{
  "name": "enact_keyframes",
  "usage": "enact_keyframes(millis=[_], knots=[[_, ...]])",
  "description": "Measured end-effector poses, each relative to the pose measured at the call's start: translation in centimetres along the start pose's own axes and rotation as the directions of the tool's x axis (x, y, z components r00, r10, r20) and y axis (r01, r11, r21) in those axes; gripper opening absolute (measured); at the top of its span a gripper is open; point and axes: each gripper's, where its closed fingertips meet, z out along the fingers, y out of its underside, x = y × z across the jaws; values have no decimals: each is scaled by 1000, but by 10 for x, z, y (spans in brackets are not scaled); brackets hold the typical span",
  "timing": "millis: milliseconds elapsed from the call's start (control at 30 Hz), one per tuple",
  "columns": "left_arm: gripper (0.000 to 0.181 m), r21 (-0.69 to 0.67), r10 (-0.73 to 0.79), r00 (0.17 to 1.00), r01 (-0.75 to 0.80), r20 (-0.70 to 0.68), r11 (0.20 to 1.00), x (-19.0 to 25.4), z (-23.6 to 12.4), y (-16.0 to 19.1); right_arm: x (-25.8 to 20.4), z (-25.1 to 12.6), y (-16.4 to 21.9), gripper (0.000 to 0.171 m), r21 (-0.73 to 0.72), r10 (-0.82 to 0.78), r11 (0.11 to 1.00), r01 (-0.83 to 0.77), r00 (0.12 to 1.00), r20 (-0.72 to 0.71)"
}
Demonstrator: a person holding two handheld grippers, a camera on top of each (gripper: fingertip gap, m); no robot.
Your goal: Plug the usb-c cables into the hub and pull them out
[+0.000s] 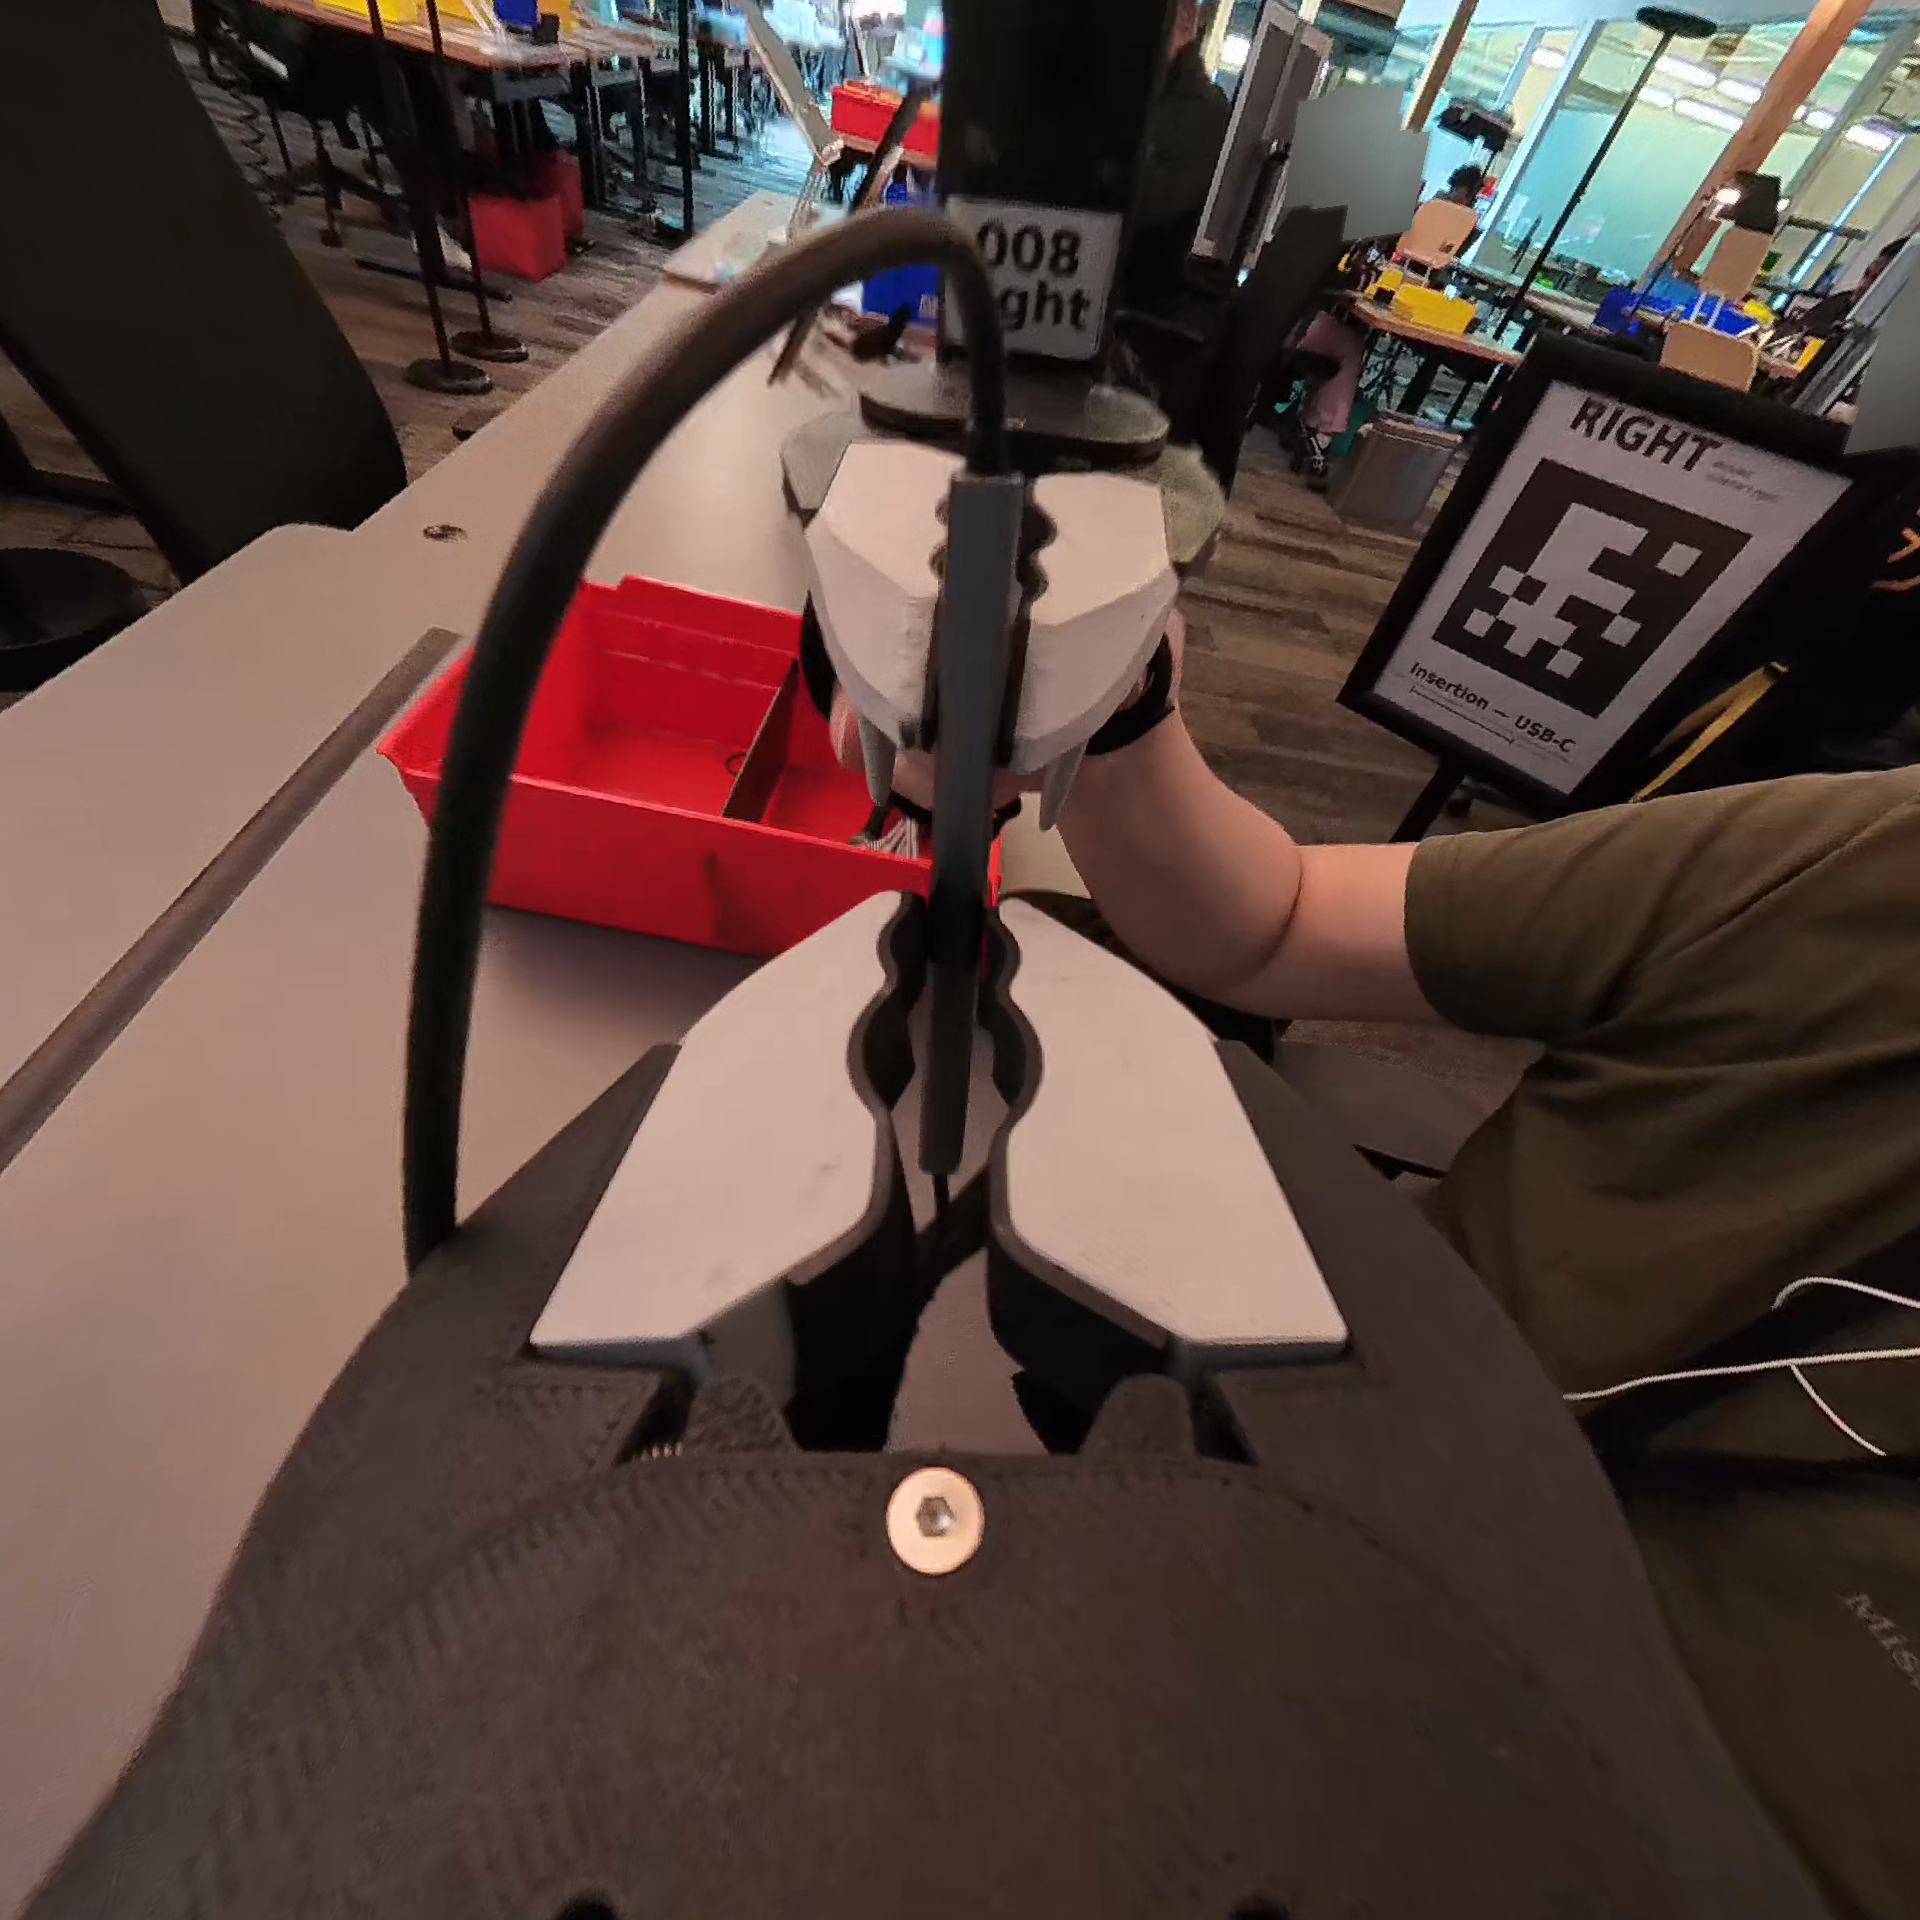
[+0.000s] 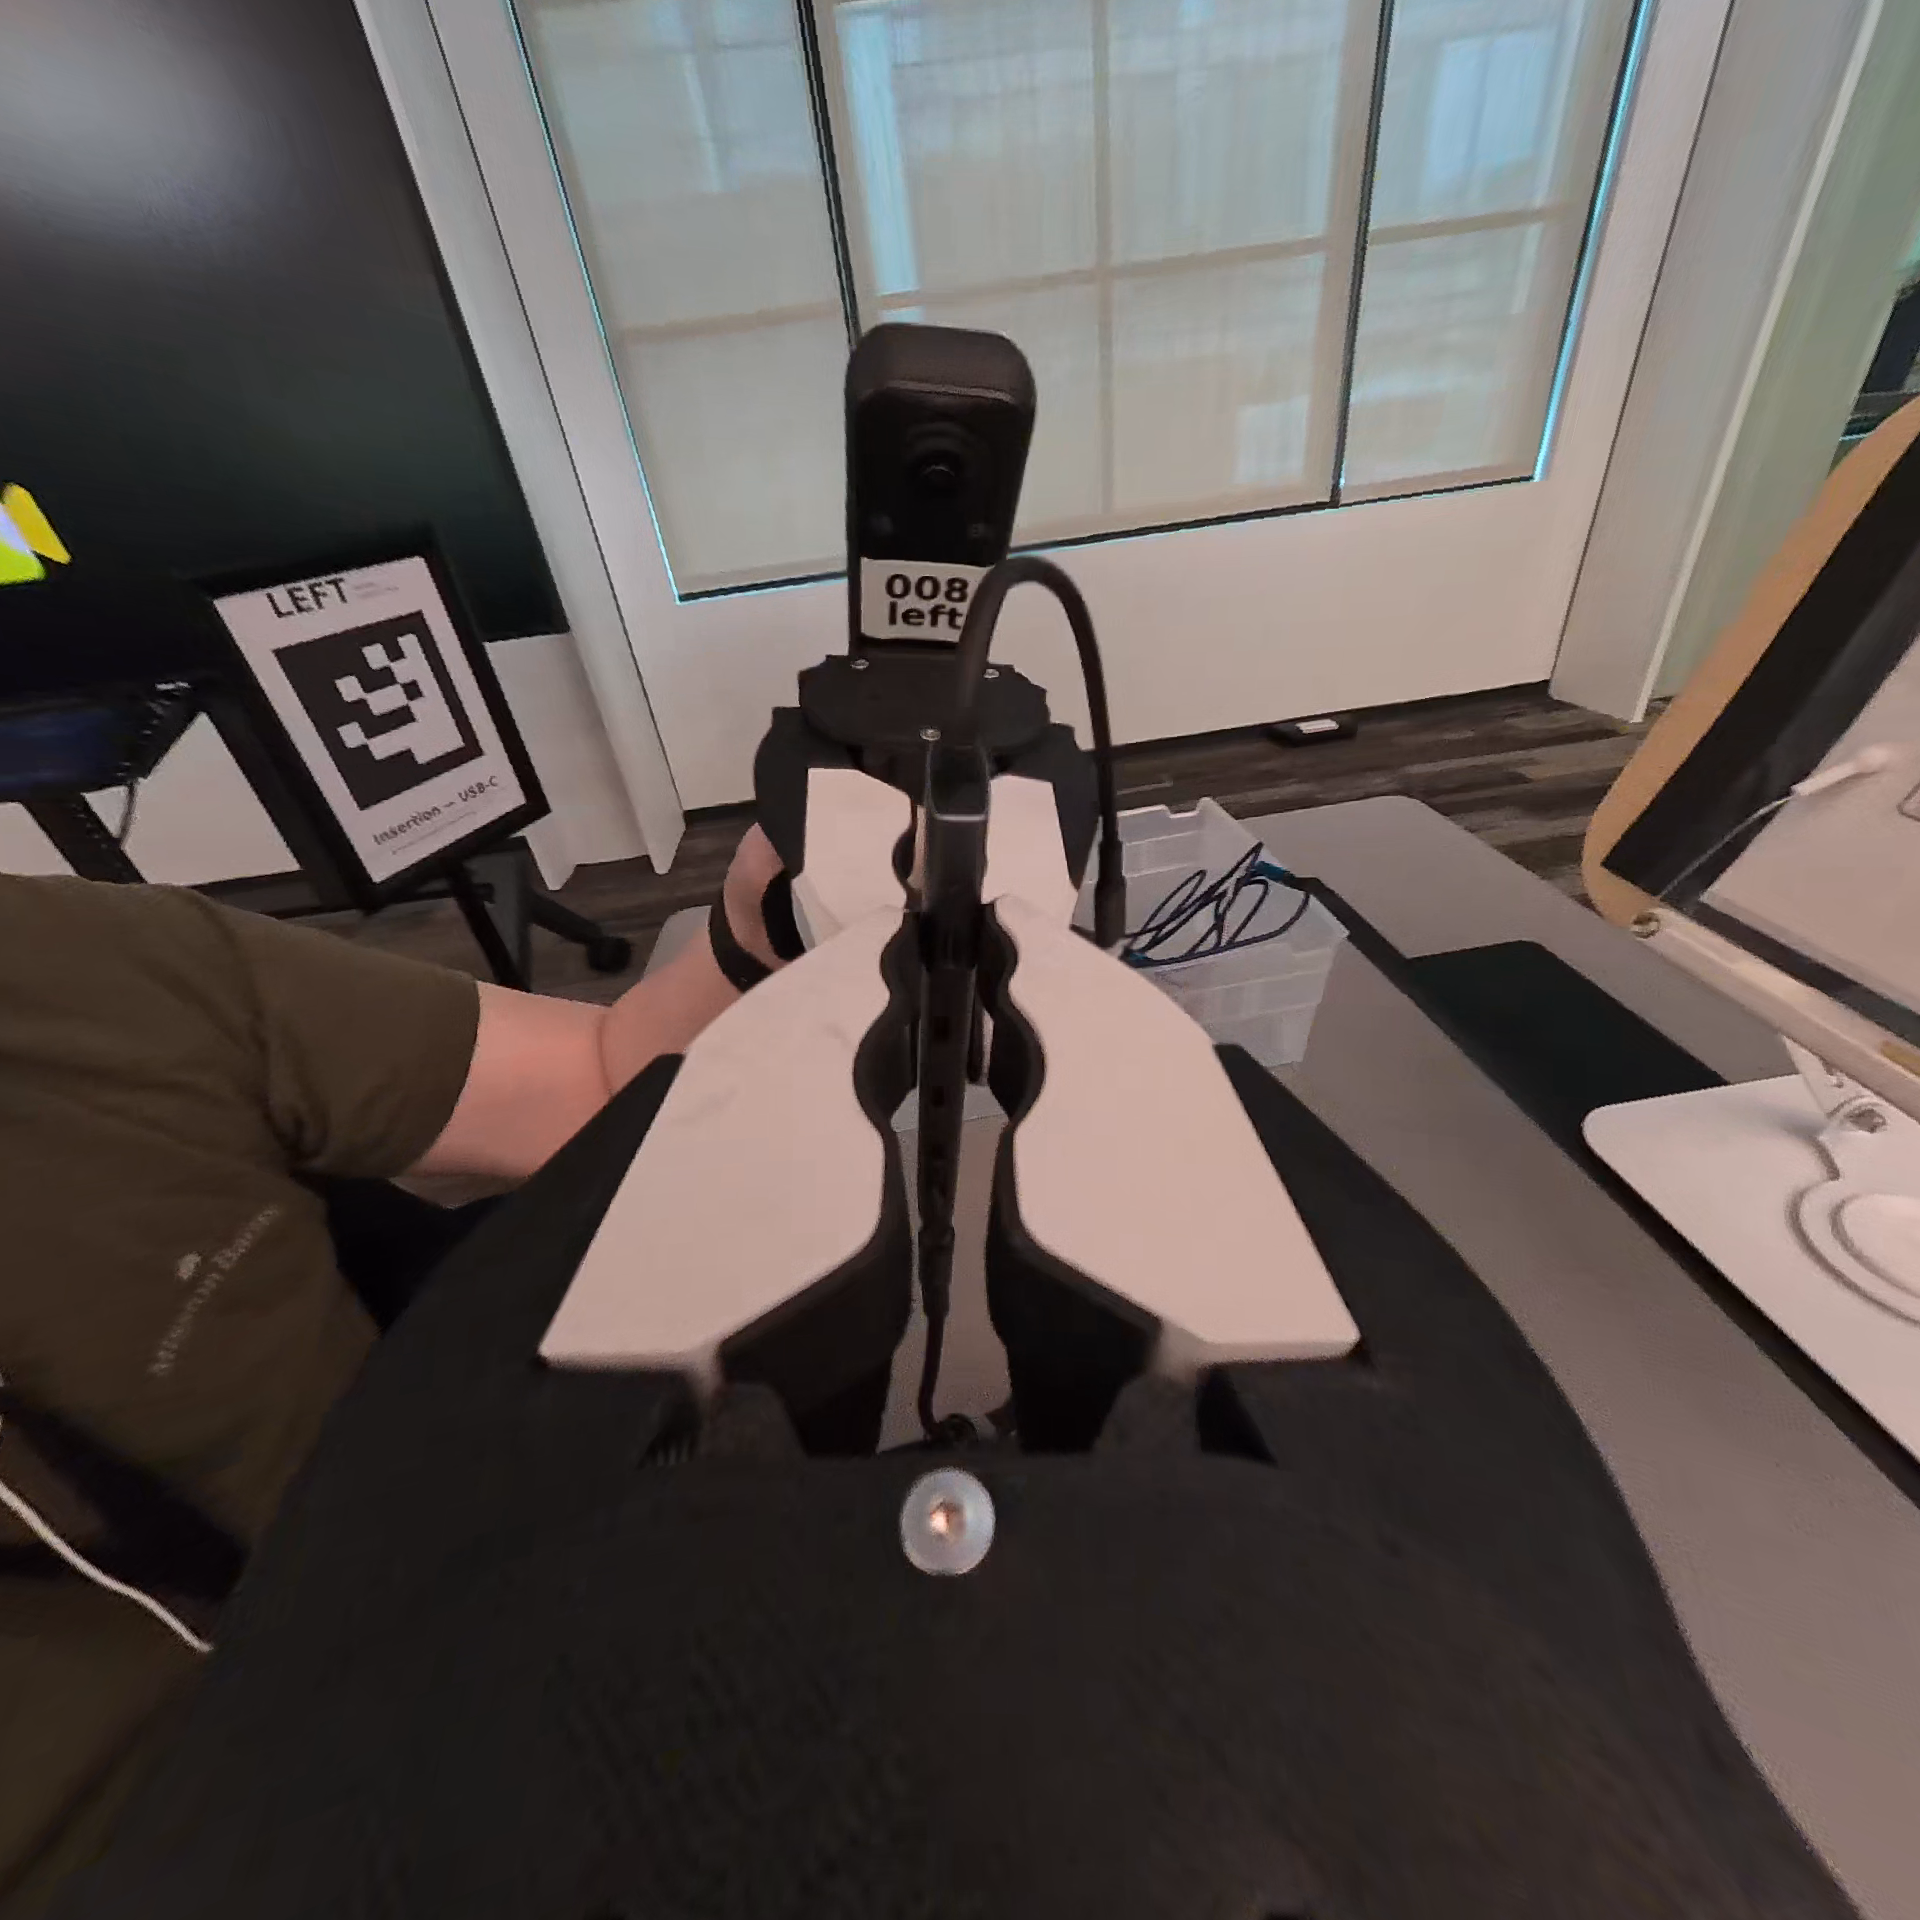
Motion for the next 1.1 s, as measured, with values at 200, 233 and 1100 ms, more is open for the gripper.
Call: enact_keyframes(millis=[200,233,1100], knots=[[17,-89,-60,997,56,-40,994,-11,7,21,7,-10,-11,11,43,-23,999,26,997,-76],[18,-91,-76,995,70,-62,993,-11,9,23,8,-13,-13,11,59,-16,998,21,997,-80],[9,258,-105,991,122,-78,958,-32,-19,-20,37,-3,7,28,54,70,997,-62,986,-149]])
